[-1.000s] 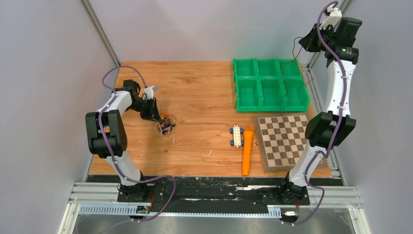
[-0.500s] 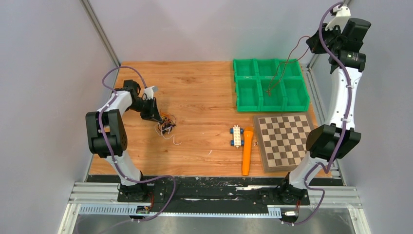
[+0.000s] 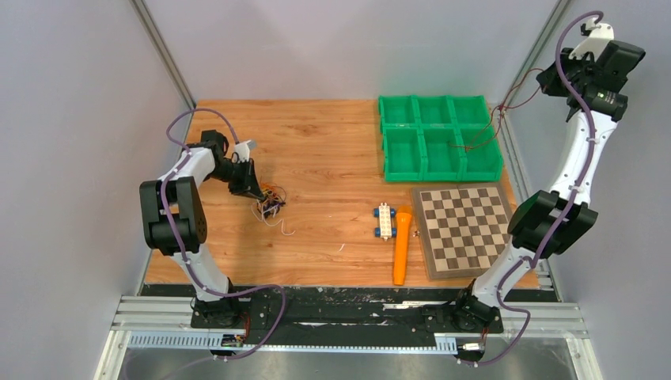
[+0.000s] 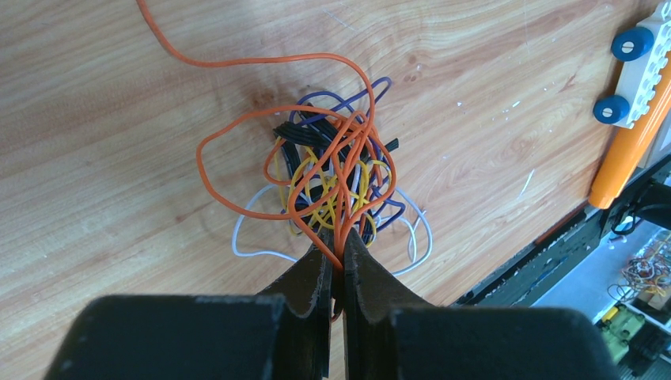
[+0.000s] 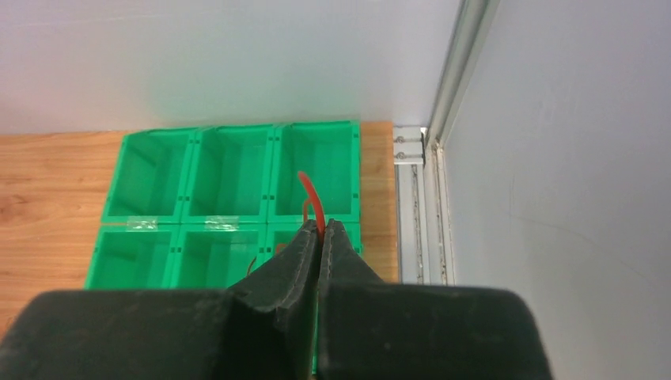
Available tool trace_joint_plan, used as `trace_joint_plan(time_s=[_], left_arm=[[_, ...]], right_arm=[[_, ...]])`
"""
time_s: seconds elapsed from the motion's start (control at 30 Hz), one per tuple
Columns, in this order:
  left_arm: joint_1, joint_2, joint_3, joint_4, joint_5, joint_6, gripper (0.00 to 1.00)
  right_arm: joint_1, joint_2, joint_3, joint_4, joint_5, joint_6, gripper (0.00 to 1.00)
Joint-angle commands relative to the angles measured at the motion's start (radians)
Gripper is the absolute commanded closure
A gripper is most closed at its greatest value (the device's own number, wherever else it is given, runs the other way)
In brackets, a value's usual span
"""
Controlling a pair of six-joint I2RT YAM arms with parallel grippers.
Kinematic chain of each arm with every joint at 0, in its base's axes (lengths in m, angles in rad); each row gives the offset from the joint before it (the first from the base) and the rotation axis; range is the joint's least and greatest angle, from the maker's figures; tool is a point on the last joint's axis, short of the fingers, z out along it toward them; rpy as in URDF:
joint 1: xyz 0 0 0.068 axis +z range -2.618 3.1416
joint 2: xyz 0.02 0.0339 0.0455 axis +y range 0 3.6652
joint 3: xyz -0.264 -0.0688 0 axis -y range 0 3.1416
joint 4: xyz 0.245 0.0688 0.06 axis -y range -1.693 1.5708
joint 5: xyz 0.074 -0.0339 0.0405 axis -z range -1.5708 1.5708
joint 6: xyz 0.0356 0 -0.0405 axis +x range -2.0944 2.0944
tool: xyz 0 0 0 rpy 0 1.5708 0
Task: Untangle the cables
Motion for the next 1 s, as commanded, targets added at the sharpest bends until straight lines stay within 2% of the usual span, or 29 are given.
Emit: trace_joint_plan(time_s=[0.0,0.23,0.47,0.6,0.7,0.97], left_arm=[[-0.002,0.015,0.036,0.016,0.02,-0.013,0.9],[-0.002,0.019,0.041,0.016,0.022,-0.021,0.9],[-0.001,0.017,0.041,0.01,0.016,-0.017,0.9],[-0.002,0.021,0.039,0.017,0.018,-0.024,0.9],[-0.002,0.032,0.041,0.02,0.026,-0.033,0.9],[-0.001,0.034,0.049,0.012,0.018,-0.024,0.9]], right_arm=[[0.006,-0.048,0.087,0.017,-0.109,0.034,1.0],[0.012,-0.054,0.098,0.017,-0.248,0.172,1.0],[0.046,-0.042,0.05,0.017,-0.317,0.23,1.0],[0.102,-0.067,-0.111,0.033,-0.291,0.182,1.0],[0.139,-0.079,-0.215,0.121,-0.236,0.173,1.0],[0.23,0.009,-0.265,0.262,-0.124,0.119,1.0]])
